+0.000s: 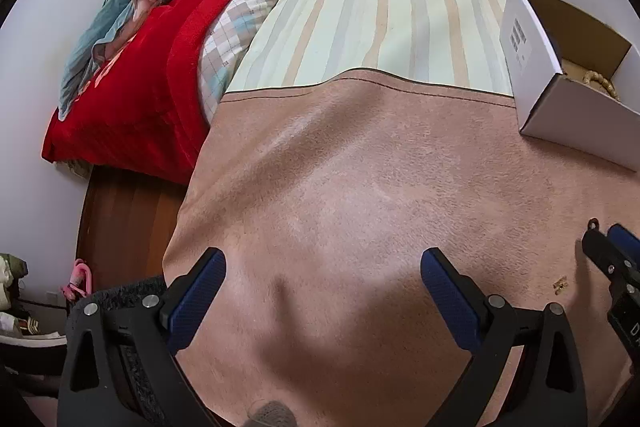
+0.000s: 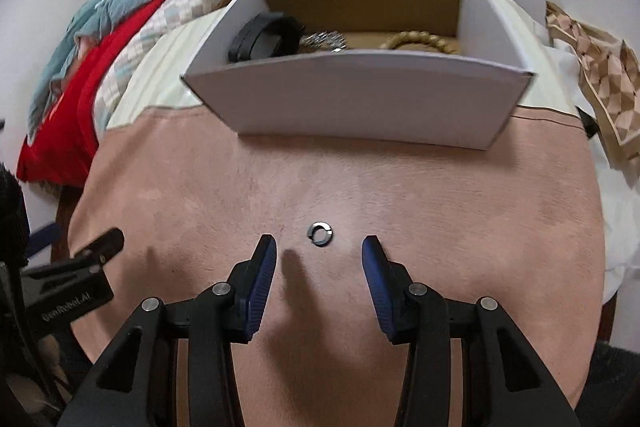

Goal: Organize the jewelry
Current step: 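Grasp the black ring with the right tool while the left tool approaches the gold earring, then grasp the small gold earring with the left tool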

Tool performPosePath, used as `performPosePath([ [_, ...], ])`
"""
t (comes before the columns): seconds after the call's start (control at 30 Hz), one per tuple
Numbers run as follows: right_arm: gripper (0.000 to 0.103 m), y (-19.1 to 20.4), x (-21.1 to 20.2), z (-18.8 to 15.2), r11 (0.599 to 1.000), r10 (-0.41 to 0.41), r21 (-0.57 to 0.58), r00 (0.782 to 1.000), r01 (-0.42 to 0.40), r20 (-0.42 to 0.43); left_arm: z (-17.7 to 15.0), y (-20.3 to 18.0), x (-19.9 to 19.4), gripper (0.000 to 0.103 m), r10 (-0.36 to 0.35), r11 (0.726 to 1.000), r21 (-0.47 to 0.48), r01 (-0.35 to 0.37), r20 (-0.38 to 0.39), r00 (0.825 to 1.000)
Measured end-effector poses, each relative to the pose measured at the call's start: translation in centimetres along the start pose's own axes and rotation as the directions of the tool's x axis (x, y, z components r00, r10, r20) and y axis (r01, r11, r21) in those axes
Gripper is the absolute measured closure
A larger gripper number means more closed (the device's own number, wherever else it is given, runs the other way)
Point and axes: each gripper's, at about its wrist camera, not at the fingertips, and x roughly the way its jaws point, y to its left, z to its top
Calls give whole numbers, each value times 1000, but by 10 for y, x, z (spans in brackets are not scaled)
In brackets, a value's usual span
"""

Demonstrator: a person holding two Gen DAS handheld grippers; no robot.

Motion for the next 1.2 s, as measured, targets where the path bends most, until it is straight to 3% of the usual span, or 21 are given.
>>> performPosePath([
  [0.1, 67, 9, 2, 1, 997, -40, -62, 999, 41, 19, 1, -2, 2, 3, -3, 1000, 5, 3, -5, 1000],
  [0.13, 86, 12, 3, 1, 995, -53, -87, 998, 55, 21, 1, -3, 1, 3, -6, 1000, 6, 6, -5, 1000],
  [0.17, 91, 11, 3, 2, 995, -47, -88, 999, 48, 21, 3, -4, 0, 3, -7, 1000, 7, 7, -6, 1000],
  [0.37, 91, -32, -24, -7, 998, -42, 47, 999, 41, 24, -5, -32, -17, 4, -131, 990, 51, 130, 10, 991],
  [0.43, 91, -50, -37, -12, 995, -48, 92, 998, 45, 30, -13, -48, -24, 4, -192, 978, 84, 190, 9, 981],
  [0.6, 91, -81, -60, -30, 986, -65, 158, 997, 59, 33, -25, -87, -29, 5, -259, 950, 177, 258, -13, 966],
  [0.77, 91, -97, -66, -43, 979, -85, 190, 996, 78, 28, -31, -110, -29, 29, -293, 932, 216, 292, -29, 956],
  [0.9, 91, -105, -71, -44, 977, -91, 196, 995, 82, 36, -33, -119, -31, 36, -315, 921, 229, 315, -36, 948],
  [0.97, 91, -106, -72, -43, 977, -96, 197, 995, 86, 42, -35, -122, -31, 50, -325, 915, 236, 326, -45, 945],
  [1.2, 91, -112, -72, -40, 973, -89, 218, 995, 76, 50, -37, -127, -36, 66, -342, 903, 262, 340, -37, 939],
])
